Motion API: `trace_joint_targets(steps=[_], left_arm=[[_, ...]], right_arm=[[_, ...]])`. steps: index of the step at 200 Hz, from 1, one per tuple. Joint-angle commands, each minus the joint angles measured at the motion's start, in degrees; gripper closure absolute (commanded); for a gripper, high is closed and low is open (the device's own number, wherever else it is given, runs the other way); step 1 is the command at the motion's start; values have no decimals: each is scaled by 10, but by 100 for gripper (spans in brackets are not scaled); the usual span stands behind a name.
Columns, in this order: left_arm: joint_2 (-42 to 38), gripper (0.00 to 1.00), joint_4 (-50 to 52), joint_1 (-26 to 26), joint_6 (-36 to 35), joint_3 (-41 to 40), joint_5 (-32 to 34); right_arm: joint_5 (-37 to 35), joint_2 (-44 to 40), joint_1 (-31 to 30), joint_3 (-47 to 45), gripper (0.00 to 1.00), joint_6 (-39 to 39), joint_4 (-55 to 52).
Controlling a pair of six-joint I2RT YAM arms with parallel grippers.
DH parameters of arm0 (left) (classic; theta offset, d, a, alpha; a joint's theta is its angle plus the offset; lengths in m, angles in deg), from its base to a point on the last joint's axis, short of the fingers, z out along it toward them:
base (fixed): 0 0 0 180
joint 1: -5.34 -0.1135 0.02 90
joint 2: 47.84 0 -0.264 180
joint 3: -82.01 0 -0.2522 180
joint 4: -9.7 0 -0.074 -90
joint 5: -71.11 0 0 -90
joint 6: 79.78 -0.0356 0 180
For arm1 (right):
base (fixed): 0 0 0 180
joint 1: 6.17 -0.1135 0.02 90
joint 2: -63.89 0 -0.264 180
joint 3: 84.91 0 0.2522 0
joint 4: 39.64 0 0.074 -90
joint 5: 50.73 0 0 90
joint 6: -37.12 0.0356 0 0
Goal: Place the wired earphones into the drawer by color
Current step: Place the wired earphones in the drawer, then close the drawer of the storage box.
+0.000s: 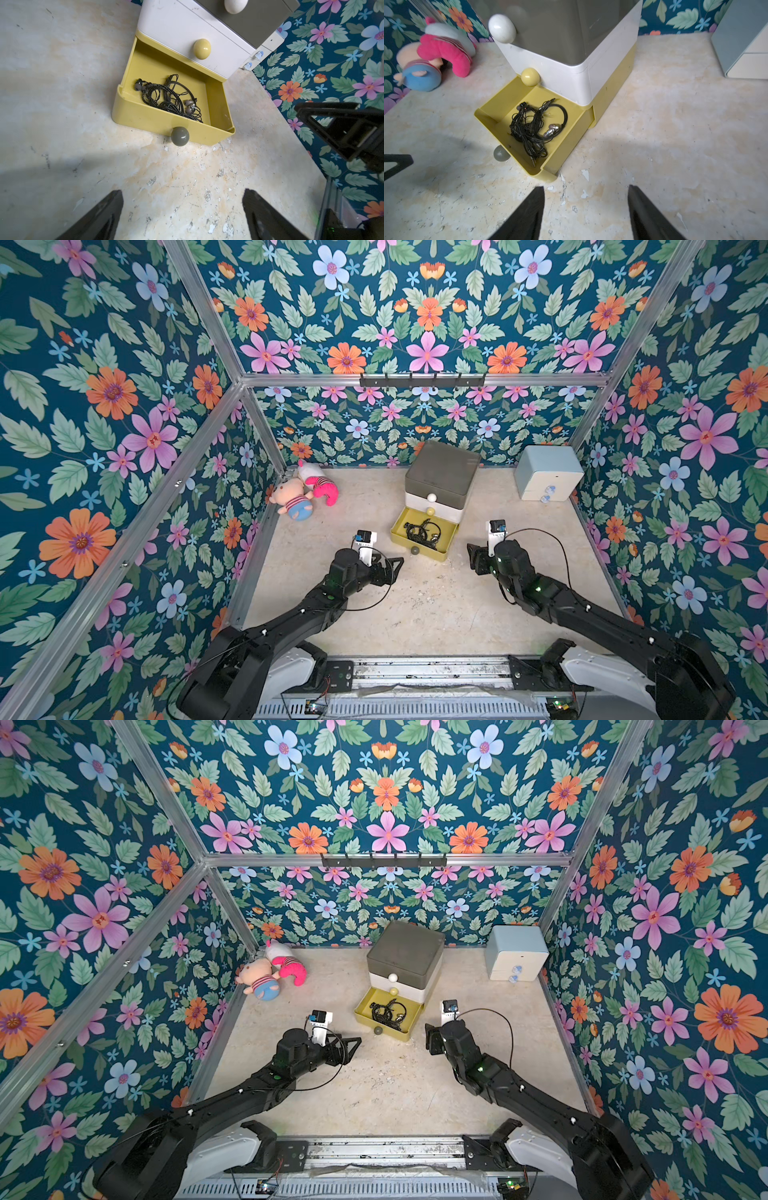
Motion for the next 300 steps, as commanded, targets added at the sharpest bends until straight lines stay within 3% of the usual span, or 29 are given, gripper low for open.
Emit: trace_joint_targets(steps=[1, 33, 93, 163, 300], left_arm=[[45, 6, -68, 2, 42, 18, -26], [114, 13, -103, 9, 67, 44, -41], [200, 26, -154, 20, 91, 67, -35], [286, 34, -216, 29, 114, 91, -27], [370, 51, -251, 38, 145, 128, -8]], right_arm=[[-32, -37, 0, -56, 27, -21, 137], [-49, -79, 0, -125, 23, -30, 219], [-48, -116, 1, -136, 21, -30, 211], [-47, -113, 1, -138, 20, -33, 214], [-47, -113, 0, -138, 20, -38, 215]])
